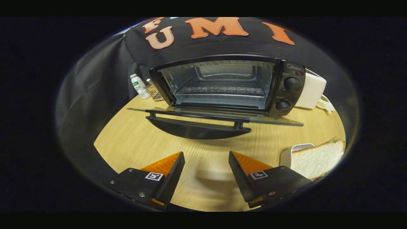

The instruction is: Open the toaster oven, put the food inside, and close the toaster oven door.

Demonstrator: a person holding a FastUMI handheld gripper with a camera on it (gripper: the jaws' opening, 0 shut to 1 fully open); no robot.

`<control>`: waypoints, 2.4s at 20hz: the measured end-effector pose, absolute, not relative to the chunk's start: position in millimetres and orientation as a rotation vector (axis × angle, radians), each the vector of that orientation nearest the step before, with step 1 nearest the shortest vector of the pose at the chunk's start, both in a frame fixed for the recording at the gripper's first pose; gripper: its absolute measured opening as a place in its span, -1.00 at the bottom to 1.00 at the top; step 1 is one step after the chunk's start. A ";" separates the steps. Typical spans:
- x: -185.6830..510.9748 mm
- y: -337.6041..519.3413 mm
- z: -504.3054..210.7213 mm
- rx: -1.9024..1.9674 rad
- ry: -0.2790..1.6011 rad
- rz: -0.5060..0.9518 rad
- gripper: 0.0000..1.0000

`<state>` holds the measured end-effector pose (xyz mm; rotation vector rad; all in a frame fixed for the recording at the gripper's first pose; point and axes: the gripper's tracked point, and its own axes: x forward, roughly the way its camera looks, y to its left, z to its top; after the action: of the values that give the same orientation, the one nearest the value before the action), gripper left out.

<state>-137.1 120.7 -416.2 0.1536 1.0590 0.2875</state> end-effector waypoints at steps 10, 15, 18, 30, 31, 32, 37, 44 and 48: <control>-29.0 147.9 -260.7 0.072 0.590 0.373 0.69; -27.2 129.9 -326.1 0.015 0.735 0.292 0.71; -33.9 132.2 -333.1 0.056 0.726 0.293 0.70; -102.2 115.1 -420.4 0.200 0.983 0.255 0.62; -100.5 113.8 -424.2 0.189 0.979 0.258 0.61; -102.4 112.9 -429.7 0.182 0.988 0.260 0.61; -101.8 110.7 -426.7 0.220 0.989 0.255 0.58; -100.2 49.9 -348.3 0.128 0.817 0.219 0.86; -104.6 -21.0 -328.0 0.091 0.799 0.114 0.94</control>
<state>-104.6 -21.0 -328.0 0.0905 0.7989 0.1142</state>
